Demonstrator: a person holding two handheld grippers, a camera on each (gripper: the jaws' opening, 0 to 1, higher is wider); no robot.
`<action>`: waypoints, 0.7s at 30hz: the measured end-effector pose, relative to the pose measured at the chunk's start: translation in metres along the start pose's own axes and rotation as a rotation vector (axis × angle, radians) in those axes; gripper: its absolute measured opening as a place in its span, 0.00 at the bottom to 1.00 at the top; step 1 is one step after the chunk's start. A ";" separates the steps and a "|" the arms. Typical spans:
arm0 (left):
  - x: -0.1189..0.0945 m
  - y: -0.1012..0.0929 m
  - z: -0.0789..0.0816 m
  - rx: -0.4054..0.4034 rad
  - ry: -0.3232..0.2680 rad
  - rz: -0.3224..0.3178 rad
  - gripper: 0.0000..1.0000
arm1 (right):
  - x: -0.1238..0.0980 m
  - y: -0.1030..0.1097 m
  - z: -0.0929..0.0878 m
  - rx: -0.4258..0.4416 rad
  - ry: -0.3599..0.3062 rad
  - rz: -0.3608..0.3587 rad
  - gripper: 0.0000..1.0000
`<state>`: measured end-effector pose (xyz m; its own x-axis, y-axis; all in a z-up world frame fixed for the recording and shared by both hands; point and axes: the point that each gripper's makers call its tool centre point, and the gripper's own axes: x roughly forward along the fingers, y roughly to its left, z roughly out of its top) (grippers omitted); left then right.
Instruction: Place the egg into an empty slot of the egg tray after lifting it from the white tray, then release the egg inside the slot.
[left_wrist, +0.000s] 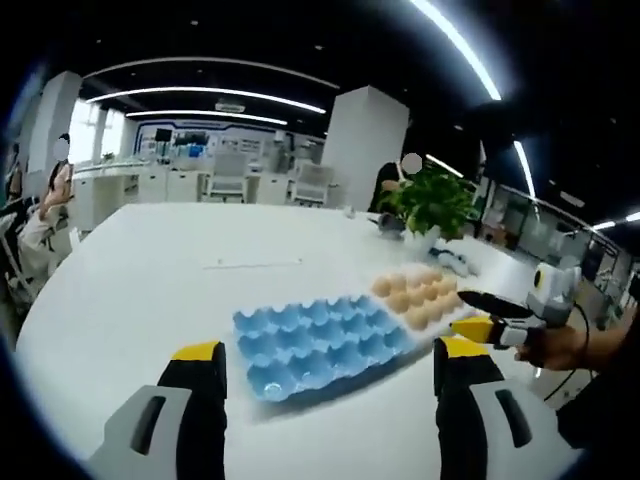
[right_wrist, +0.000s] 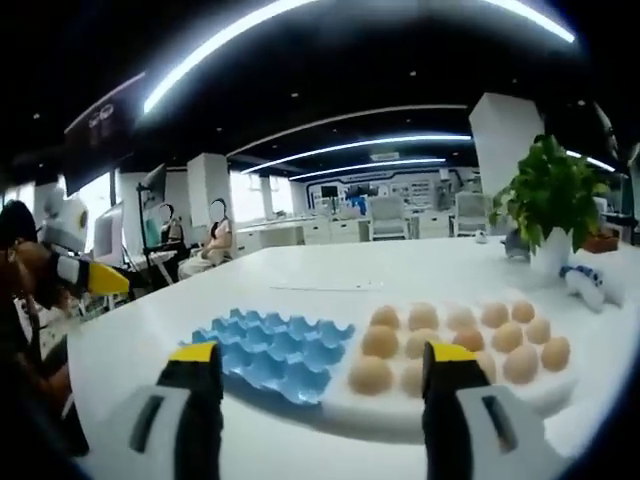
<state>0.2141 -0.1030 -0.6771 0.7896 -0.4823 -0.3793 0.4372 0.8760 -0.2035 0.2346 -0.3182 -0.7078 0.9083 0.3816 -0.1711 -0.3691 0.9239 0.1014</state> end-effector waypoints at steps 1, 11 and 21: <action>0.000 -0.001 0.005 -0.024 -0.011 0.012 0.86 | 0.000 -0.001 0.000 -0.001 0.002 -0.005 0.84; 0.009 -0.012 0.017 -0.285 -0.069 0.075 0.99 | 0.013 -0.016 0.012 -0.061 0.004 0.037 0.84; -0.003 -0.005 0.037 0.163 -0.256 0.036 0.98 | 0.018 -0.020 0.001 -0.020 0.037 0.016 0.75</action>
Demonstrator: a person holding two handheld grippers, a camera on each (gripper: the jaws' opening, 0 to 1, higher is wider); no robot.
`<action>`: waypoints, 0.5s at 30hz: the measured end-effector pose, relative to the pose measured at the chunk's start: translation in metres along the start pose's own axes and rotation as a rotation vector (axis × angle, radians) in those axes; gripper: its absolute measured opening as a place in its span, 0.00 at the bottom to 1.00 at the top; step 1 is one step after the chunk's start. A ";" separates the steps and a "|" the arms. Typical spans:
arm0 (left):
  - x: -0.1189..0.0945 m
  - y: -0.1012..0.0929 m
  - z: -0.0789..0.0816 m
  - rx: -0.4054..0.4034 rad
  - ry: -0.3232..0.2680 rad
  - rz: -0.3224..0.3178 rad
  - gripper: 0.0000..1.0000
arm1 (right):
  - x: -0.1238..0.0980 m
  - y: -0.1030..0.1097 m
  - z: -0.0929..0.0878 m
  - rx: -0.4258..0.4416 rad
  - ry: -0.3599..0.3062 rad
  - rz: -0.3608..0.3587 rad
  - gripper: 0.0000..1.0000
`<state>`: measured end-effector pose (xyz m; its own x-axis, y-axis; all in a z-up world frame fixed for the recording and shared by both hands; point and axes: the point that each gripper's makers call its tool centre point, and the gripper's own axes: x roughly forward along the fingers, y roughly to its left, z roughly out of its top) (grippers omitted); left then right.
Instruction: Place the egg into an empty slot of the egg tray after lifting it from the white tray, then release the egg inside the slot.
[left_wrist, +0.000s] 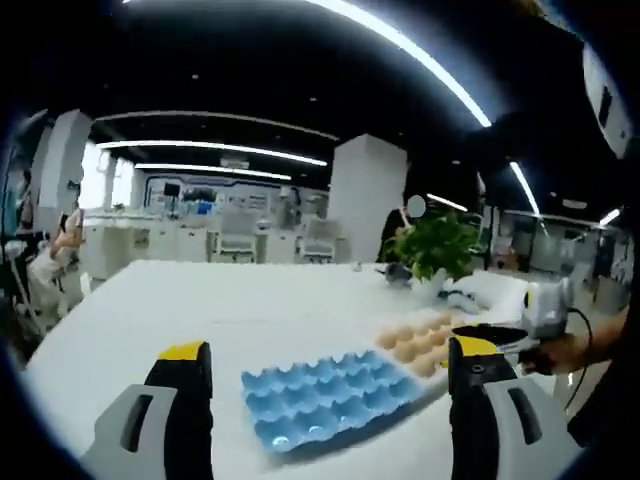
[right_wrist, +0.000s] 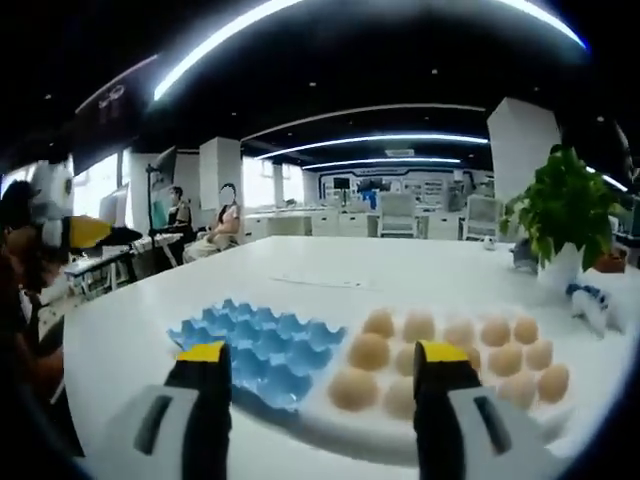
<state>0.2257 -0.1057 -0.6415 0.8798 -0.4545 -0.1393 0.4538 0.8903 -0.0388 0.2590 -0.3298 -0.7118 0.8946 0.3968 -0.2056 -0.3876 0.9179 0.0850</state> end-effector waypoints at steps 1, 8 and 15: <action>0.001 -0.003 -0.009 -0.021 0.035 -0.049 0.99 | 0.002 -0.004 -0.001 0.034 0.006 -0.034 0.74; 0.006 -0.007 -0.039 0.028 0.127 -0.146 0.99 | 0.006 -0.006 -0.008 -0.025 0.049 -0.112 0.65; 0.004 0.007 -0.068 -0.046 0.262 -0.156 0.99 | 0.011 -0.006 -0.009 -0.076 0.086 -0.149 0.64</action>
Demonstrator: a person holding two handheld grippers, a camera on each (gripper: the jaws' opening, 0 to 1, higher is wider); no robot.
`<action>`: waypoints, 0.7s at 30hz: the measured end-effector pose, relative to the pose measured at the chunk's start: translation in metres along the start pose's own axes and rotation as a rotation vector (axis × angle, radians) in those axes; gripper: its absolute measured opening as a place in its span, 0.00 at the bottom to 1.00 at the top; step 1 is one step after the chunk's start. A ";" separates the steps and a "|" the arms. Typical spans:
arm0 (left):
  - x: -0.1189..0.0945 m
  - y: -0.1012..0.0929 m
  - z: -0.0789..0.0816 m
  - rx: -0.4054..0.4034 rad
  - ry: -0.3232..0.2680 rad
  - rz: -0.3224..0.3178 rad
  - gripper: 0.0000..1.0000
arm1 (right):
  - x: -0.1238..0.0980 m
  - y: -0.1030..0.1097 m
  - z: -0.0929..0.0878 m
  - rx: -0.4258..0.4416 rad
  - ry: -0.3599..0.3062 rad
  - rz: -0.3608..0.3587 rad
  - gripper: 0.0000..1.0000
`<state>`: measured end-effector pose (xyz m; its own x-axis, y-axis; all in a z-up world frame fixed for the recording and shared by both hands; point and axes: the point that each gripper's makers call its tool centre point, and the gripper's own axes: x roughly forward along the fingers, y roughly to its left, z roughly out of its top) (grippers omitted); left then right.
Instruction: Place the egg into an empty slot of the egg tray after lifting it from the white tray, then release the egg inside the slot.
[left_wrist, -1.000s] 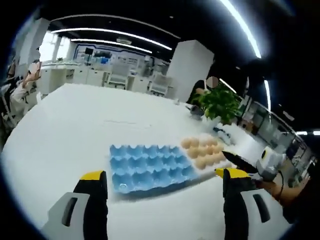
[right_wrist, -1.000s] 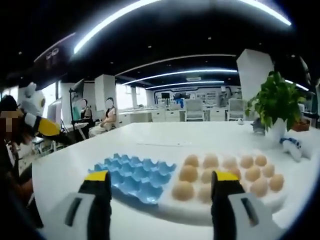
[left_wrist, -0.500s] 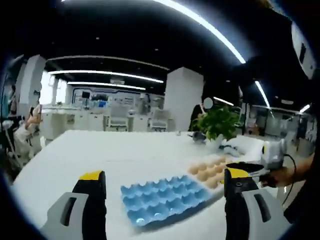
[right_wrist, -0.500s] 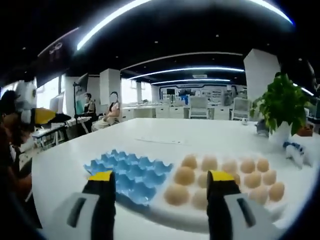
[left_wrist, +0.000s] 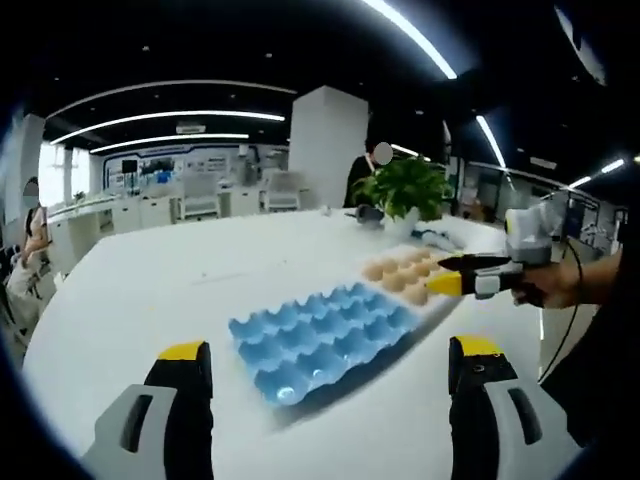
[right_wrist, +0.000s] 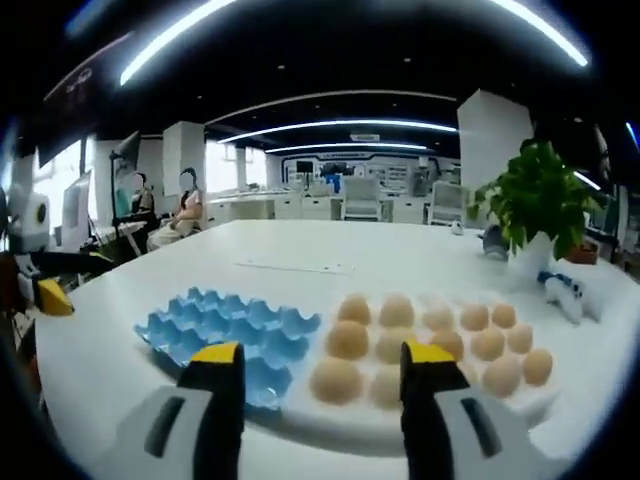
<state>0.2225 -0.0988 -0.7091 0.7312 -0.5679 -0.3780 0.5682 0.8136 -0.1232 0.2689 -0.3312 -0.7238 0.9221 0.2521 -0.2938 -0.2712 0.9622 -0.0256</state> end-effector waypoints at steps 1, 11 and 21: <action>-0.001 0.004 -0.006 -0.017 0.043 0.012 0.99 | 0.002 0.000 -0.002 -0.020 0.017 0.000 0.63; -0.004 0.012 0.006 -0.048 0.010 0.030 0.90 | 0.012 -0.002 -0.017 -0.047 0.094 -0.027 0.55; -0.003 0.002 0.012 -0.089 -0.023 0.003 0.89 | 0.020 -0.008 -0.017 -0.038 0.093 -0.031 0.47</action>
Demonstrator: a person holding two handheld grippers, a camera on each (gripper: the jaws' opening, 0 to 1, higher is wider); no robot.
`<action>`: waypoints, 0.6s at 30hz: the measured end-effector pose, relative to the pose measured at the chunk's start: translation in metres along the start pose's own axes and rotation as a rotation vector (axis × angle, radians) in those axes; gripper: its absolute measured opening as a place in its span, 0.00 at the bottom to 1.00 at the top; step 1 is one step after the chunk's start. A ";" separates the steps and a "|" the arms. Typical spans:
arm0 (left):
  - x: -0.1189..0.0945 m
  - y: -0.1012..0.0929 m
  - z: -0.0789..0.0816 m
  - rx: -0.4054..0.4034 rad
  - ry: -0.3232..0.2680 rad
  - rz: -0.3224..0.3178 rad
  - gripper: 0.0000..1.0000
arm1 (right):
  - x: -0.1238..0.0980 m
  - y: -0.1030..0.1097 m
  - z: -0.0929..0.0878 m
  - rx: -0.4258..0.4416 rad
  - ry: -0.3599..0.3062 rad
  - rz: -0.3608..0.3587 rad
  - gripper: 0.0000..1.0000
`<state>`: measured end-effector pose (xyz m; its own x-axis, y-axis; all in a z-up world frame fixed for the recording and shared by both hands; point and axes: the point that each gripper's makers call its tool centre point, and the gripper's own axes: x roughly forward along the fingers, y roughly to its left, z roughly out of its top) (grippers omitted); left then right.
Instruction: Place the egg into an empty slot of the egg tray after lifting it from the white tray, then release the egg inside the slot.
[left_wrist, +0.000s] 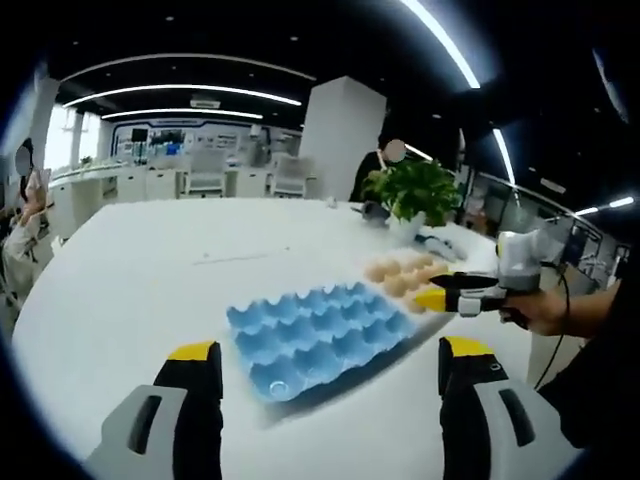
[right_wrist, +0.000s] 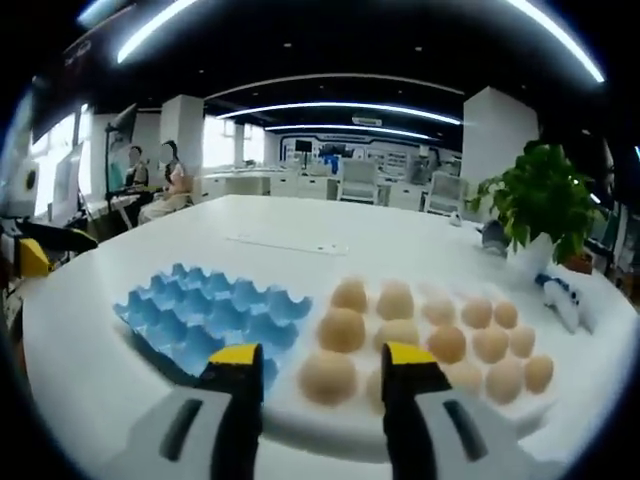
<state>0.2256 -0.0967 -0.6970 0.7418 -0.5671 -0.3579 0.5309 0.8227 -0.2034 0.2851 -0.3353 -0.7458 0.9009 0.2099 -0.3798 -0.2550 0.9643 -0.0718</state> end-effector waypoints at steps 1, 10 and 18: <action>0.000 0.000 0.000 0.010 0.002 0.003 0.90 | 0.001 0.000 -0.001 -0.006 0.006 0.002 0.47; -0.004 0.003 0.003 0.003 -0.007 0.017 0.89 | 0.013 0.001 -0.016 -0.078 0.094 0.038 0.34; -0.004 0.007 0.010 -0.008 -0.025 0.022 0.89 | 0.019 0.003 -0.028 -0.166 0.281 0.129 0.27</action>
<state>0.2309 -0.0889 -0.6882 0.7634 -0.5496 -0.3393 0.5111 0.8352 -0.2031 0.2921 -0.3327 -0.7791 0.7318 0.2534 -0.6326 -0.4349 0.8884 -0.1473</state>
